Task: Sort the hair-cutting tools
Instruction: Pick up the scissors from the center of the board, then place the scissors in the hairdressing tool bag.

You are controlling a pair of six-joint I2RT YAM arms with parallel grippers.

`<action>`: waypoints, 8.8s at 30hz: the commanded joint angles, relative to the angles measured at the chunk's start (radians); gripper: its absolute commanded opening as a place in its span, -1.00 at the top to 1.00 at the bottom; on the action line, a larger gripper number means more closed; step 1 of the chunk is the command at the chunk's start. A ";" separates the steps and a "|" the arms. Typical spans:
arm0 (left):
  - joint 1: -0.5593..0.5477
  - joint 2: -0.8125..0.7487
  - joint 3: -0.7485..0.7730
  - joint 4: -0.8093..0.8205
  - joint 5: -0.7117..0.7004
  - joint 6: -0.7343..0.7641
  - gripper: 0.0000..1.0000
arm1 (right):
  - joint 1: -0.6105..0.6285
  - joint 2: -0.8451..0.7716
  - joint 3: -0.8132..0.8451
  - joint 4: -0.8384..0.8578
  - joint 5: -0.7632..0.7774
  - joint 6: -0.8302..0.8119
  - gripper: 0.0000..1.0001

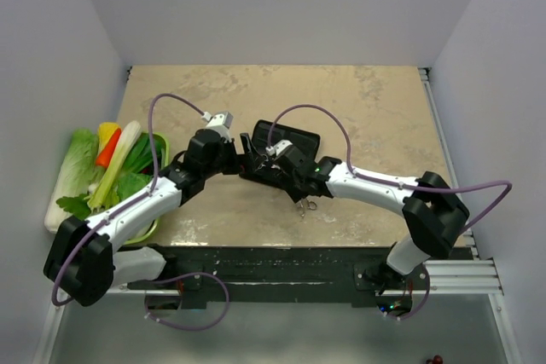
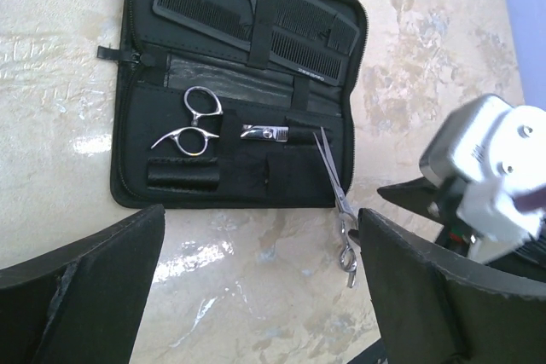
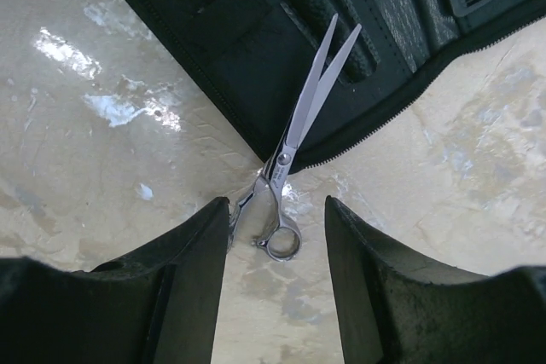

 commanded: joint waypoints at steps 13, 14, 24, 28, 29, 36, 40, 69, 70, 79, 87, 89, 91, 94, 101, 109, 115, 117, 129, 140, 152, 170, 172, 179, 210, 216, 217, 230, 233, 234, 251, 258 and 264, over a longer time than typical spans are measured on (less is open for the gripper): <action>-0.007 -0.011 -0.011 0.064 0.033 -0.014 -0.99 | -0.071 0.007 -0.132 0.175 -0.111 0.160 -0.12; -0.007 -0.010 -0.011 0.066 0.033 -0.014 -0.99 | -0.071 0.006 -0.140 0.179 -0.117 0.160 -0.11; -0.011 0.001 -0.010 0.075 0.038 -0.020 -0.99 | -0.095 0.035 -0.172 0.201 -0.142 0.200 -0.09; -0.011 0.000 -0.008 0.074 0.037 -0.019 -0.99 | -0.095 0.052 -0.172 0.193 -0.154 0.206 0.01; -0.010 -0.002 -0.008 0.074 0.037 -0.020 -0.99 | -0.095 0.053 -0.174 0.193 -0.155 0.208 0.07; -0.011 0.003 -0.008 0.077 0.033 -0.016 -0.99 | -0.095 0.032 -0.183 0.164 -0.145 0.212 0.21; -0.011 0.006 -0.011 0.084 0.037 -0.020 -0.99 | -0.095 0.027 -0.195 0.159 -0.132 0.229 0.27; -0.011 0.184 0.101 0.081 0.024 0.024 -0.99 | -0.068 -0.042 0.104 -0.187 -0.094 -0.002 0.60; -0.011 0.196 0.101 0.087 0.024 0.026 -0.99 | -0.068 -0.026 0.127 -0.212 -0.089 -0.024 0.60; -0.010 0.334 0.090 0.219 0.037 -0.006 -0.99 | -0.068 0.096 0.211 -0.301 -0.023 -0.179 0.57; -0.011 0.394 0.035 0.293 0.003 -0.031 -0.99 | -0.068 0.130 0.196 -0.287 -0.071 -0.266 0.57; -0.011 0.403 0.019 0.304 -0.019 -0.046 -0.99 | -0.068 0.152 0.193 -0.286 -0.098 -0.276 0.57; -0.010 0.409 0.004 0.301 -0.038 -0.046 -0.99 | -0.065 0.170 0.190 -0.281 -0.118 -0.288 0.57; 0.001 0.408 -0.017 0.288 -0.065 -0.046 -0.99 | -0.059 0.185 0.187 -0.282 -0.134 -0.294 0.56; 0.093 0.415 -0.060 0.307 -0.063 -0.055 -0.99 | -0.007 0.188 0.179 -0.301 -0.151 -0.291 0.56; 0.147 0.452 -0.051 0.336 -0.017 -0.055 -0.99 | 0.020 0.221 0.176 -0.289 -0.151 -0.300 0.55; 0.168 0.461 -0.036 0.336 -0.008 -0.048 -0.99 | 0.036 0.273 0.181 -0.295 -0.171 -0.297 0.55; 0.168 0.463 -0.031 0.341 0.003 -0.049 -0.99 | 0.041 0.277 0.184 -0.293 -0.177 -0.297 0.55; 0.168 0.471 -0.042 0.360 0.018 -0.049 -0.99 | 0.056 0.311 0.256 -0.308 -0.188 -0.331 0.54; 0.168 0.463 -0.059 0.371 0.018 -0.043 -0.99 | 0.056 0.363 0.377 -0.379 -0.166 -0.375 0.52; 0.168 0.466 -0.070 0.382 0.030 -0.042 -0.99 | 0.047 0.374 0.464 -0.350 -0.079 -0.400 0.50; 0.168 0.478 -0.071 0.394 0.044 -0.046 -0.99 | 0.047 0.363 0.512 -0.204 -0.146 -0.329 0.49; 0.168 0.483 -0.071 0.399 0.052 -0.048 -0.99 | 0.046 0.360 0.527 -0.200 -0.152 -0.325 0.49; 0.168 0.486 -0.070 0.400 0.058 -0.048 -0.99 | 0.049 0.330 0.529 -0.166 -0.209 -0.320 0.49; 0.253 0.461 0.153 0.181 -0.157 0.014 -0.99 | 0.079 0.288 0.345 -0.068 -0.227 -0.352 0.51; 0.233 0.561 0.186 0.097 -0.313 0.052 -0.95 | 0.079 0.277 0.297 -0.026 -0.226 -0.340 0.51; 0.233 0.581 0.193 0.084 -0.336 0.057 -0.94 | 0.081 0.277 0.294 -0.023 -0.224 -0.337 0.51; 0.084 0.668 0.243 -0.081 -0.445 0.182 -0.80 | 0.082 0.288 0.299 -0.042 -0.178 -0.340 0.50; 0.064 0.650 0.202 -0.089 -0.444 0.187 -0.78 | 0.082 0.287 0.293 -0.039 -0.171 -0.340 0.50; 0.064 0.643 0.190 -0.086 -0.444 0.190 -0.78 | 0.084 0.282 0.291 -0.039 -0.171 -0.340 0.50; 0.040 0.557 0.073 -0.054 -0.339 0.192 -0.68 | 0.093 0.293 0.306 -0.048 -0.175 -0.355 0.49; 0.035 0.573 0.061 -0.037 -0.309 0.190 -0.68 | 0.095 0.308 0.303 -0.017 -0.178 -0.386 0.49; 0.033 0.569 0.055 -0.028 -0.306 0.192 -0.68 | 0.093 0.354 0.297 0.044 -0.214 -0.398 0.49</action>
